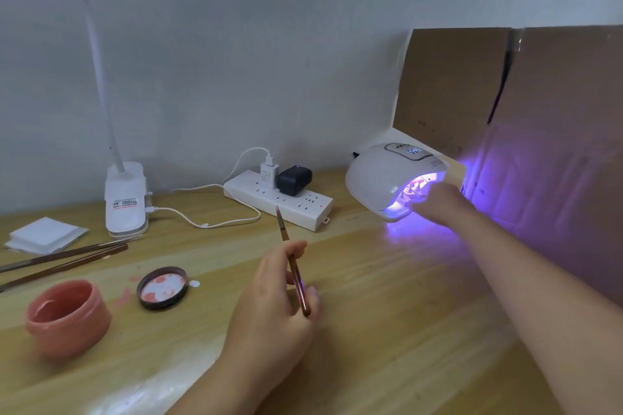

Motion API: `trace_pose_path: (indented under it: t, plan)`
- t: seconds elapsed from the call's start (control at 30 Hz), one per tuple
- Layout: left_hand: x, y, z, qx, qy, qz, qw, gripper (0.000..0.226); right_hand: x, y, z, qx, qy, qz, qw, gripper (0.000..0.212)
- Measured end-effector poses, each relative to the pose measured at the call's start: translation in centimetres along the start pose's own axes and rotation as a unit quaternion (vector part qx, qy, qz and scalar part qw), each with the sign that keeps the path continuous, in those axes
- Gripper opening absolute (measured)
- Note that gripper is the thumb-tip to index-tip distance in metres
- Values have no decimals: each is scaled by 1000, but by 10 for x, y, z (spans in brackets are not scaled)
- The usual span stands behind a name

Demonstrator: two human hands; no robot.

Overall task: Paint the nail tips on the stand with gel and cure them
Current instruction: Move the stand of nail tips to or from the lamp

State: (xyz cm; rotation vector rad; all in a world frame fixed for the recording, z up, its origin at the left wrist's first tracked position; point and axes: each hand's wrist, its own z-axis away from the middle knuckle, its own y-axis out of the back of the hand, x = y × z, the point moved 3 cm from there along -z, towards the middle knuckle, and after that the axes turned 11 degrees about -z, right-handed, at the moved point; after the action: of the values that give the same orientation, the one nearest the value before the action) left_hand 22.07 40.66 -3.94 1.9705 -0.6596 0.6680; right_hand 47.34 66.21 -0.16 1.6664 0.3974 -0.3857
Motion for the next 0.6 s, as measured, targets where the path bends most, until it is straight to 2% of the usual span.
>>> trace_pose_path:
  t: [0.07,0.13,0.17,0.27,0.47,0.6]
  plan:
    - [-1,0,-1,10,13,3,1000,51,-12,26,-2,106,38,-17,994,23]
    - [-2,1,-3,34,30,5,999,51,-29,43,-7,144,75,-77,984,16]
    - [-3,2,-4,46,39,7,998,50,-38,45,-12,118,84,-106,984,15]
    - [-4,4,-5,62,53,9,997,50,-57,37,-26,22,79,-119,989,46]
    - [-5,2,-4,59,50,9,997,54,-72,34,-45,6,45,54,998,42]
    - [-4,2,-4,63,32,-3,997,52,-72,35,-55,-8,51,62,997,37]
